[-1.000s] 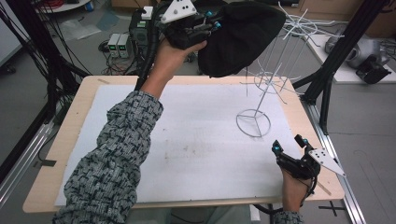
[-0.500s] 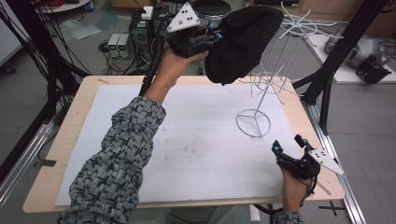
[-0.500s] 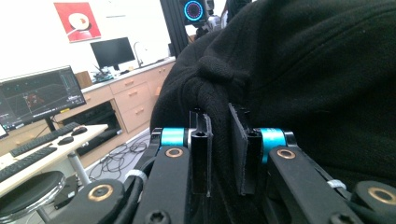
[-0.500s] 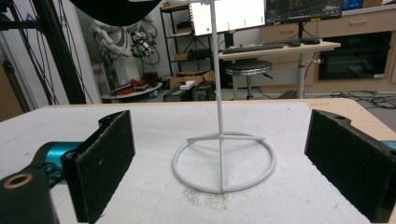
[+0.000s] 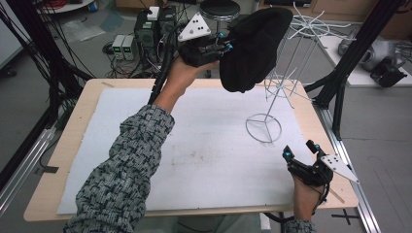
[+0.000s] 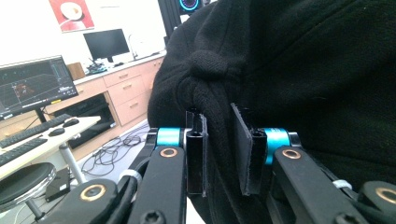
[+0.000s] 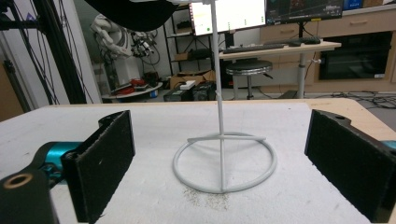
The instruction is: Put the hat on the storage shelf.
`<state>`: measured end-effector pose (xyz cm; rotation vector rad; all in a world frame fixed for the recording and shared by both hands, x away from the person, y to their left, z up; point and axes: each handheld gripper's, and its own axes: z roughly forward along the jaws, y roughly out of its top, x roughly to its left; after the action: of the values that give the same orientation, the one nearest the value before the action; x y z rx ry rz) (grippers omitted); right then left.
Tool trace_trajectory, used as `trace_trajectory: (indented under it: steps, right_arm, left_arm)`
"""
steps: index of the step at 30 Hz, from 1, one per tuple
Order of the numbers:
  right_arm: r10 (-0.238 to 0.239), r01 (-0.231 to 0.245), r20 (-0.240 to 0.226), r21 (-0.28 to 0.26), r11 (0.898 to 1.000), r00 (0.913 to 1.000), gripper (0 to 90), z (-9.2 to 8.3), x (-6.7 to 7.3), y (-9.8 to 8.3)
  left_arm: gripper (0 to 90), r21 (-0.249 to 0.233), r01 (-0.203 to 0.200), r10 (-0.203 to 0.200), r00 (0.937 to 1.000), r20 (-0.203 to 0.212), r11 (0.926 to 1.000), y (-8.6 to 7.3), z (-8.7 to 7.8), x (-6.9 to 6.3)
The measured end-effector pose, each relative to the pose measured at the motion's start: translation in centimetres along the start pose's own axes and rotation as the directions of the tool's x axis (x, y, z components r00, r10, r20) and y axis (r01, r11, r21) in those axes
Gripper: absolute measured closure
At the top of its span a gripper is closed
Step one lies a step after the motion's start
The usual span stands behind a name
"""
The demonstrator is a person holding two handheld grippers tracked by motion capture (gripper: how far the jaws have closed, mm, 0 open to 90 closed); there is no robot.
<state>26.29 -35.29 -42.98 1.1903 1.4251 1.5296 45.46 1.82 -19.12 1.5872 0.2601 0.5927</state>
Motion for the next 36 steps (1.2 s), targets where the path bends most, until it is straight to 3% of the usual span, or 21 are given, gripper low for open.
trace_trajectory:
  steps: [15,24,36]
  right_arm:
    - [-0.001,0.001,-0.004,-0.005,1.0,1.0,7.5,0.0,-0.1,0.0]
    - [0.001,-0.001,-0.004,-0.004,1.0,1.0,7.5,0.0,-0.2,0.0]
    - [0.002,-0.002,-0.005,0.0,1.0,1.0,7.4,0.0,-0.2,0.0]
  left_arm:
    - [74.0,0.034,0.035,-0.035,0.9994,0.001,0.9988,-1.2,0.4,-0.1]
    - [69.9,0.084,0.041,-0.042,0.9991,0.001,0.9956,-2.3,0.7,-0.1]
    - [64.3,0.09,0.053,-0.053,0.9986,-0.004,0.9945,-2.7,0.5,0.0]
